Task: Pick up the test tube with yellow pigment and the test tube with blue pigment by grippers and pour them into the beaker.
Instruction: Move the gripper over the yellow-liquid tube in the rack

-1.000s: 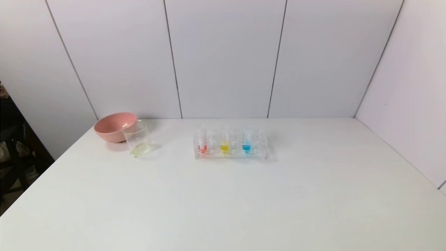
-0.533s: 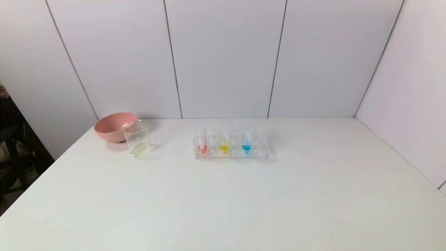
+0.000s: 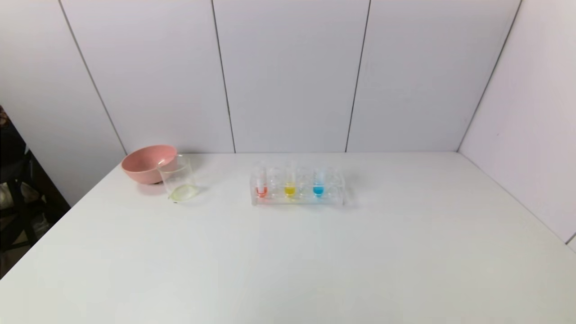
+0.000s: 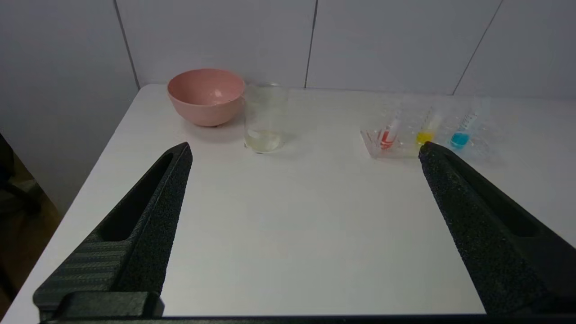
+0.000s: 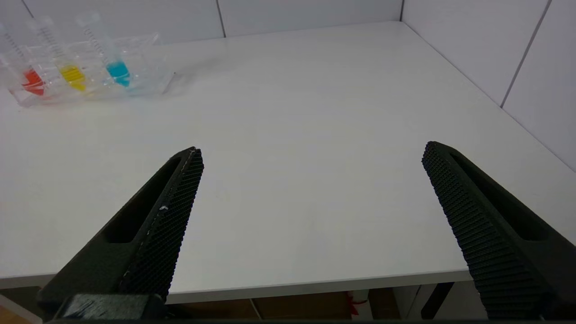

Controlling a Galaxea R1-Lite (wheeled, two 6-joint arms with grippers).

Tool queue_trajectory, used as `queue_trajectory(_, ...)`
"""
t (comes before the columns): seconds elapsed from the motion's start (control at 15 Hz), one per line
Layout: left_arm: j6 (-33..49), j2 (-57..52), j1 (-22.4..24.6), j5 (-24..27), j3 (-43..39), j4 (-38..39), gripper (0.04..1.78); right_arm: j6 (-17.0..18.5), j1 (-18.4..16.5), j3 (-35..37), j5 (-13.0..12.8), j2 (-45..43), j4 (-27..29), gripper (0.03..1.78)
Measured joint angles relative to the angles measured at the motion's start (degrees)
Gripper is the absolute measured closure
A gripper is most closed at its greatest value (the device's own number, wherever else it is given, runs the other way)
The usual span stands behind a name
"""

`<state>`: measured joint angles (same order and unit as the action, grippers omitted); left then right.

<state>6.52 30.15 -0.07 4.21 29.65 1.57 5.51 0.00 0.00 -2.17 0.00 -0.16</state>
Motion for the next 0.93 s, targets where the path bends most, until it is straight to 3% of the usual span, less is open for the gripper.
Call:
queue_trajectory(0.27,0.22,21.5,-3.15,0.12,9.62,12.25,0.06,0.0,0.0,0.0,-0.02,0.0,0.0,0.04)
queue_trajectory(0.47,0.39,36.44,-10.07,-2.0,13.98,20.58,0.06,0.0,0.0,0.0,-0.02,0.0,0.0,0.04)
queue_trajectory(0.93,1.16,61.68,-31.98,-19.53,16.06,45.01,0.06,0.0,0.02,0.0,-0.02,0.0,0.0,0.04)
